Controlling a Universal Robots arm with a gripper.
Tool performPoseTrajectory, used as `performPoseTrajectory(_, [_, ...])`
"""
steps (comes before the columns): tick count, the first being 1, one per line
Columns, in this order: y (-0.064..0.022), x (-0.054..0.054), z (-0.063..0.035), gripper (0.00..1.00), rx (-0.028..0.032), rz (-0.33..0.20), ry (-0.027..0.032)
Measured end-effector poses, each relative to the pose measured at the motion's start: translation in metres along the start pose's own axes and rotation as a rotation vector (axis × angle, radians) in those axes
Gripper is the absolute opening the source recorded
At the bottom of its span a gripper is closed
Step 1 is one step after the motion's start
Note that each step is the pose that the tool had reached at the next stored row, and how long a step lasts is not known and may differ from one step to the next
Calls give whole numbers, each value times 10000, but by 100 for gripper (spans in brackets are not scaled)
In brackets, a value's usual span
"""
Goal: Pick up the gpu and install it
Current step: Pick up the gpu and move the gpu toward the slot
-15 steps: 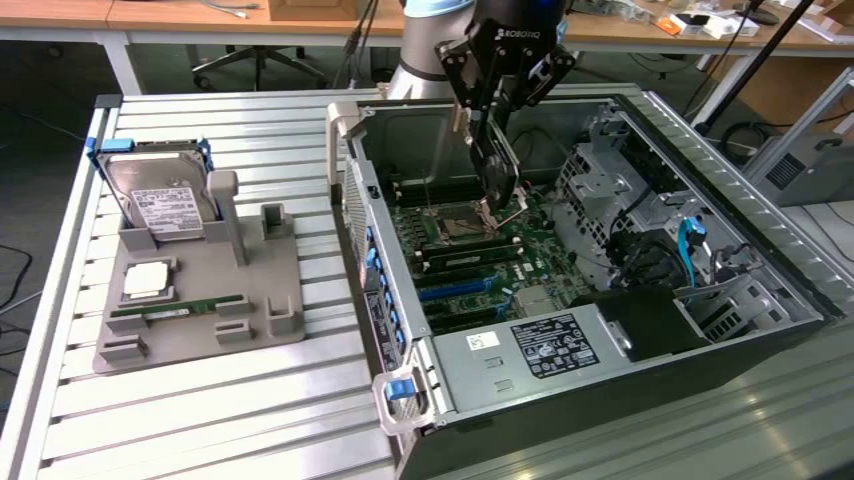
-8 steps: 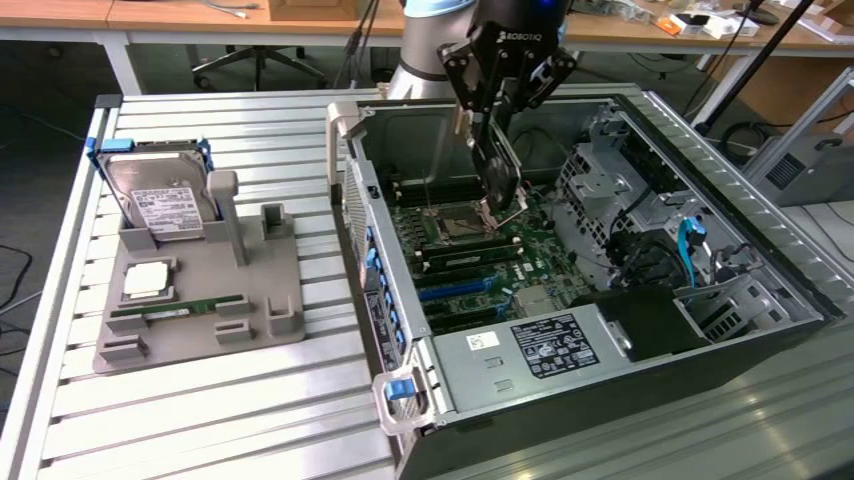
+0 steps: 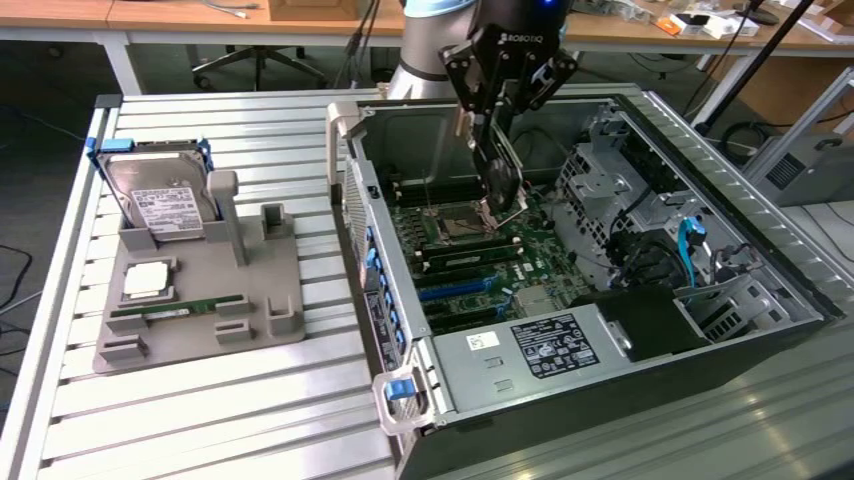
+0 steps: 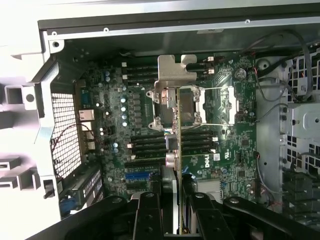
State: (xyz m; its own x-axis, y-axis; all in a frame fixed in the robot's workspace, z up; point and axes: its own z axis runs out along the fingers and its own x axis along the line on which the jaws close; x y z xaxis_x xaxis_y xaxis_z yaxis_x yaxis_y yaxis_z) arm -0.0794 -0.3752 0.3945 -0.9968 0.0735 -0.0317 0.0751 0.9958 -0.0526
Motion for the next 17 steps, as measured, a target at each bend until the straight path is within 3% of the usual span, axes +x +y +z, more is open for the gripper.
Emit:
performPoseTrajectory(12, [6, -44, 46, 27, 146, -4, -11])
performPoseTrajectory(17, [10, -72, 83, 27, 178, -5, -13])
